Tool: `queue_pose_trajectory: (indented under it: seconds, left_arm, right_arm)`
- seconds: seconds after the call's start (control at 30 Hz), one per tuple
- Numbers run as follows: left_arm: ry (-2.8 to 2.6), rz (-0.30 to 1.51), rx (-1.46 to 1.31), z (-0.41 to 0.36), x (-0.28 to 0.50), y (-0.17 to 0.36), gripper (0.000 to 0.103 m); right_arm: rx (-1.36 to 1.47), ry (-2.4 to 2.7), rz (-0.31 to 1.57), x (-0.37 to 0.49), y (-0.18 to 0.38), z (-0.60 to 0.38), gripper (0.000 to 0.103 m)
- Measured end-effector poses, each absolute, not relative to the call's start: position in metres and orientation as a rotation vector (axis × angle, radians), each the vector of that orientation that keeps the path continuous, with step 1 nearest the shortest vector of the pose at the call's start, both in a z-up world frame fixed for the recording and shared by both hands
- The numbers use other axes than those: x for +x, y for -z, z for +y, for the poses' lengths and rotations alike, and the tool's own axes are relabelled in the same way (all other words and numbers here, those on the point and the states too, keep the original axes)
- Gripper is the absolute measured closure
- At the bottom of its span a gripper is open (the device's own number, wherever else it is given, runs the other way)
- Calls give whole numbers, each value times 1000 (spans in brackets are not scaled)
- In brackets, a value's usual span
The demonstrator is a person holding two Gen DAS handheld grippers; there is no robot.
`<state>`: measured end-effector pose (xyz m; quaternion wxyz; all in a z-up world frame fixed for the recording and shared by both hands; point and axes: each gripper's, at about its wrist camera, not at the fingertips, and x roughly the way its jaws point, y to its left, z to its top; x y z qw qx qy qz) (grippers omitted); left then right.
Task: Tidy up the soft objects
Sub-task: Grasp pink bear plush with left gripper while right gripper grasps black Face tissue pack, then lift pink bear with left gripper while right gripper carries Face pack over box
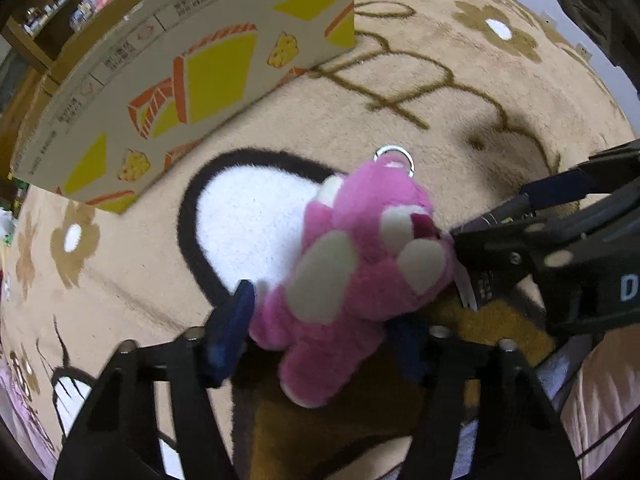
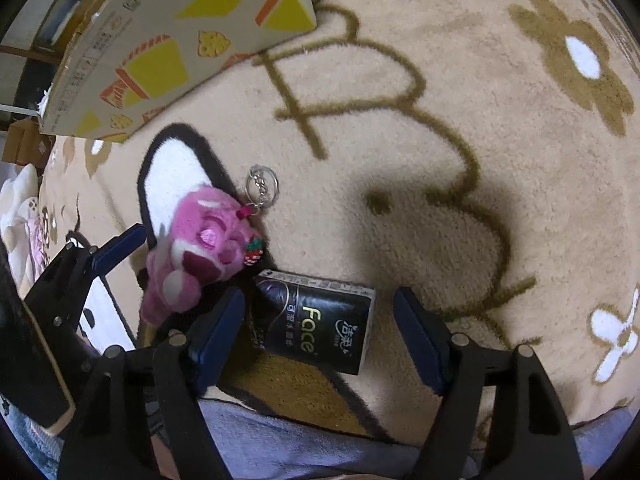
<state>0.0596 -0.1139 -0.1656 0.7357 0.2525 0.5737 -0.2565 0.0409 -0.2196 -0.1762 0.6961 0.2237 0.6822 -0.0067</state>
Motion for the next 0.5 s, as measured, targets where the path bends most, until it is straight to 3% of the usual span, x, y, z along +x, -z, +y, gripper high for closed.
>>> queue_pose_trajectory:
  seconds: [0.37, 0.5]
  left_arm:
    - [525, 1284, 529, -111, 63, 166, 47]
    - [506, 1290, 505, -107, 67, 166, 47]
  right_arm:
    - [457, 59, 1561, 55, 192, -201, 21]
    - [387, 101, 1572, 60, 196, -186, 29]
